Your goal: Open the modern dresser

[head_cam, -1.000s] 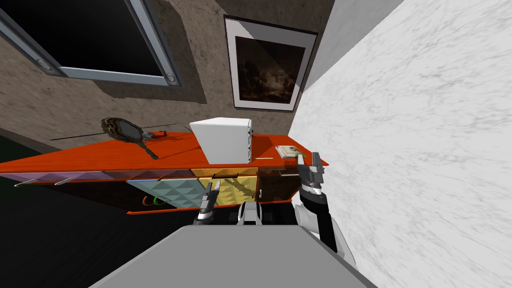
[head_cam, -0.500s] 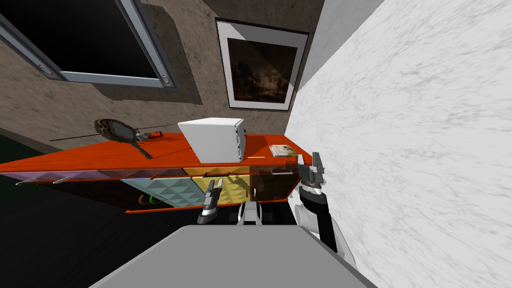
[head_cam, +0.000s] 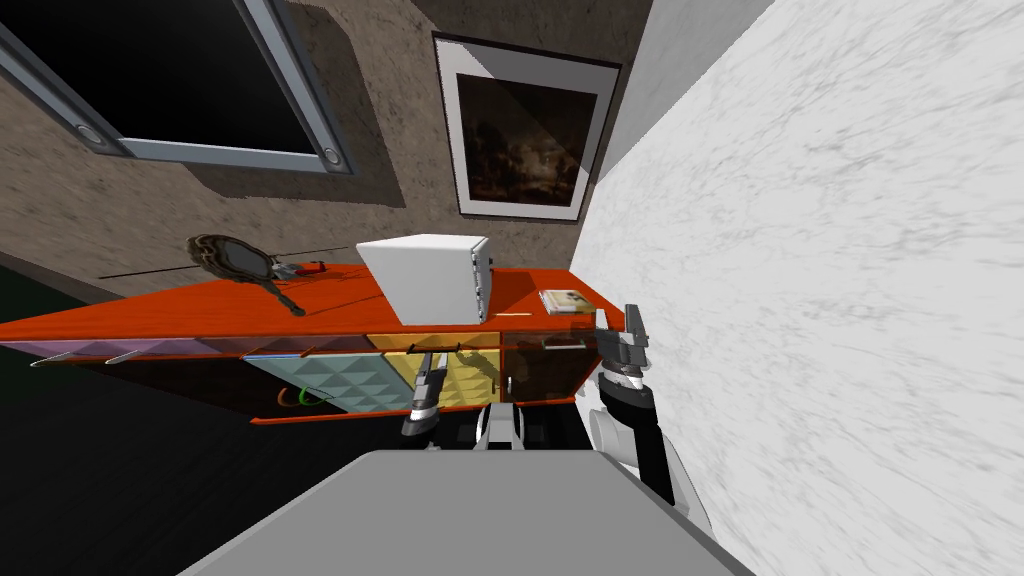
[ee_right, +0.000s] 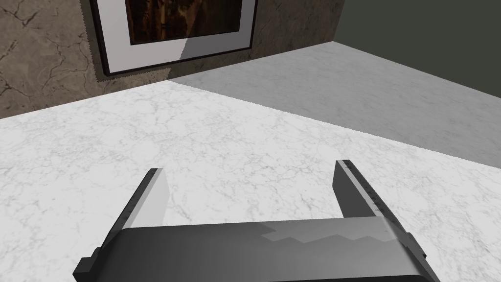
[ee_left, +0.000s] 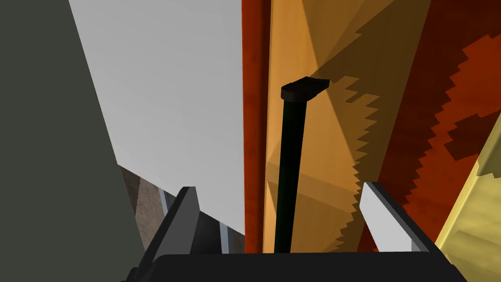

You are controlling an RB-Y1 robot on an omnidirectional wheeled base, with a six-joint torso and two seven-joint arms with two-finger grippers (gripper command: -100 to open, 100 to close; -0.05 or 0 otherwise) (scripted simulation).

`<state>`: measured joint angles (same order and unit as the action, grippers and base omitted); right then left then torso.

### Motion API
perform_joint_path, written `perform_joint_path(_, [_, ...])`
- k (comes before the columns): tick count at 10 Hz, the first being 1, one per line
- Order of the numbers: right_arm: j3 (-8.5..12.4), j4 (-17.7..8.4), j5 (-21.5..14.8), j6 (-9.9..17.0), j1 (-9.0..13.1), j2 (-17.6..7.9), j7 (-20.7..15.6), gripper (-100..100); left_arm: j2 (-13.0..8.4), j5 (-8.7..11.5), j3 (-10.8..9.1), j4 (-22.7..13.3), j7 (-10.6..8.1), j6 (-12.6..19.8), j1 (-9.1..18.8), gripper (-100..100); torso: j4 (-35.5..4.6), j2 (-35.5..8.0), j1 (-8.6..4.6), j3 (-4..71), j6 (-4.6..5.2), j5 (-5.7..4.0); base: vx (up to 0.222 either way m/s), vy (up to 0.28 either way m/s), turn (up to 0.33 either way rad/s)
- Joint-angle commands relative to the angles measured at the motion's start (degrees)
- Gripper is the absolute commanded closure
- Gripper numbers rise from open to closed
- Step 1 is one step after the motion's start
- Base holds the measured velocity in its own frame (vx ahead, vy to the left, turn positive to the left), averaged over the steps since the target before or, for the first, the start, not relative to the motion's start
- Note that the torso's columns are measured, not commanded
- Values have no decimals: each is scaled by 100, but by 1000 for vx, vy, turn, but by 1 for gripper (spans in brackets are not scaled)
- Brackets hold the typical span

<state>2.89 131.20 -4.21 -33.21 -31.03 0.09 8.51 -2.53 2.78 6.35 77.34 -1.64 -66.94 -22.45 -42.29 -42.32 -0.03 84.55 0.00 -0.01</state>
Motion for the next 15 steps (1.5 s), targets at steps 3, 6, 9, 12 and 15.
perform_joint_path(3, [0,0,0,0,0,0,0,0,12,-4,-13,146,24,322,76,-100,-20,16,-4,12,12,-13,-19,-5,12])
perform_joint_path(6, [0,0,0,0,-1,0,0,0,1,-1,6,-25,0,-40,-26,100,-18,-1,-2,7,-4,-12,26,4,-19])
perform_joint_path(9, [0,0,0,0,0,0,0,0,3,-6,32,-221,-12,-334,-131,100,-2,-10,9,-7,-3,3,10,4,-7])
perform_joint_path(12, [0,0,0,0,1,0,0,0,-15,-12,31,63,-19,-14,-112,100,-3,-29,7,-15,-5,4,-95,-16,22])
perform_joint_path(15, [-1,0,0,1,3,1,0,0,-39,-18,39,399,-39,370,-142,100,-21,-36,-6,-16,-3,-10,-204,-19,29])
